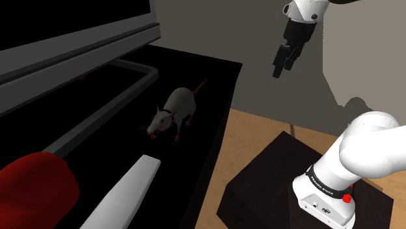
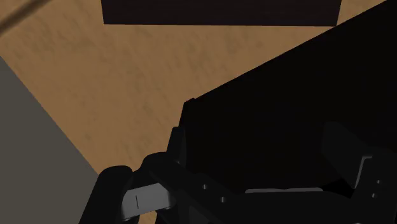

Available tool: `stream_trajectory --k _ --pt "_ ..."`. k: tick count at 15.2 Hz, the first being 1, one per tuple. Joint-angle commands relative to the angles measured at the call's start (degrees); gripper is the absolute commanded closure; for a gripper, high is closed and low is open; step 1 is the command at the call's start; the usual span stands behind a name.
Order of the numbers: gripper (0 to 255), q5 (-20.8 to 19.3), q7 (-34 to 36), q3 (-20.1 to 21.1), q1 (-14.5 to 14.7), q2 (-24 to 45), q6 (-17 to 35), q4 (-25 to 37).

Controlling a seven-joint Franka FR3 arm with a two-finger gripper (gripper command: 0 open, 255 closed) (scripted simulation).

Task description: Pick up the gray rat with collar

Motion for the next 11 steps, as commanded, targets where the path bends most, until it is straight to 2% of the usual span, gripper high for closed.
stream_trajectory --k 1,6,11 --pt "0 0.0 0.0 0.0 0.0 0.0 0.0 0.0" --pt "0 3.99 15.43 9.48 -0.51 4.51 -2.27 4.55" --pt "0 6.53 31.0 18.31 -1.86 12.51 -4.2 12.06"
